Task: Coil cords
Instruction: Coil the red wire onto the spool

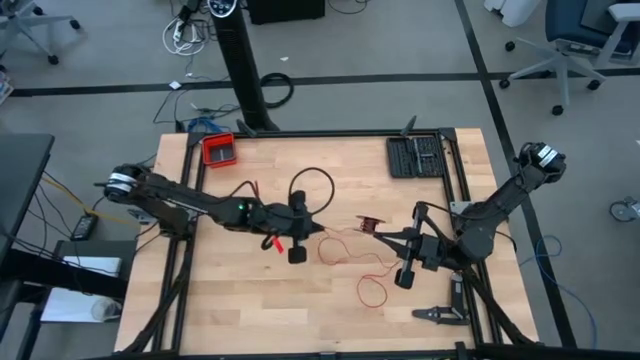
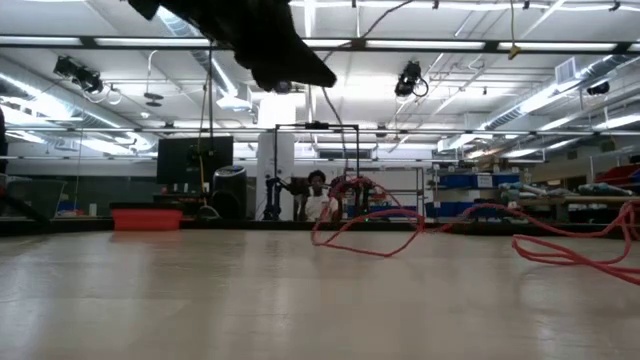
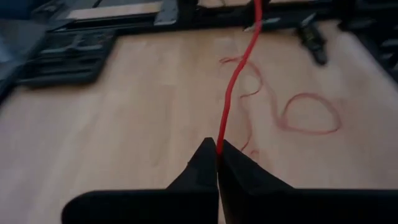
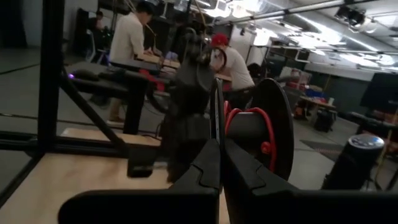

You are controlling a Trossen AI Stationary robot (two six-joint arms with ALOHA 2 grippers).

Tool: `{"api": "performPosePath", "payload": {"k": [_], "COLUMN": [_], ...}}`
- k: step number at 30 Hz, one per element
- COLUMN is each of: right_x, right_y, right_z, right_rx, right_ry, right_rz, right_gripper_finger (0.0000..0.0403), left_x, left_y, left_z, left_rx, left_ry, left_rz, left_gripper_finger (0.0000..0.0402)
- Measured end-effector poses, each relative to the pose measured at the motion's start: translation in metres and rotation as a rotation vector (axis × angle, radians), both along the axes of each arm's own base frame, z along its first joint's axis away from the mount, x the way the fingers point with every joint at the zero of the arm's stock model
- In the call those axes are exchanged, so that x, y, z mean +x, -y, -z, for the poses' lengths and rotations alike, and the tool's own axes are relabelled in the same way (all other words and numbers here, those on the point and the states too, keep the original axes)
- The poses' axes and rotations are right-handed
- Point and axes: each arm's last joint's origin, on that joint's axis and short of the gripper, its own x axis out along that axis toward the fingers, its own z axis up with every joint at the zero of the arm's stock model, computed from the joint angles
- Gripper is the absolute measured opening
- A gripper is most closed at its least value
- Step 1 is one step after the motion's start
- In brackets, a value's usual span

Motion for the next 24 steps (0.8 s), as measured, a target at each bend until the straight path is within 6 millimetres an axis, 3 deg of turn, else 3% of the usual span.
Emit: {"api": "performPosePath", "payload": {"k": [5, 14, 24], "right_x": [-0.007, -0.009, 0.006], "right_y": [-0.006, -0.009, 0.009], "right_z": [0.0, 0.015, 0.041], "right_rx": [0.017, 0.038, 0.168], "right_ry": [-0.007, -0.09, -0.217], "right_rz": [0.016, 0.058, 0.037], "right_gripper_finger": [0.0001, 0.0001, 0.0001], "left_x": [-0.019, -0.044, -0.047], "left_y": [-0.006, -0.01, -0.011], "left_z": [-0.017, -0.053, -0.08], "left_rx": [0.035, 0.04, 0.121], "left_ry": [-0.027, 0.089, 0.304], "left_rz": [-0.051, -0.054, -0.015], "left_gripper_finger": [0.0, 0.0, 0.0]}}
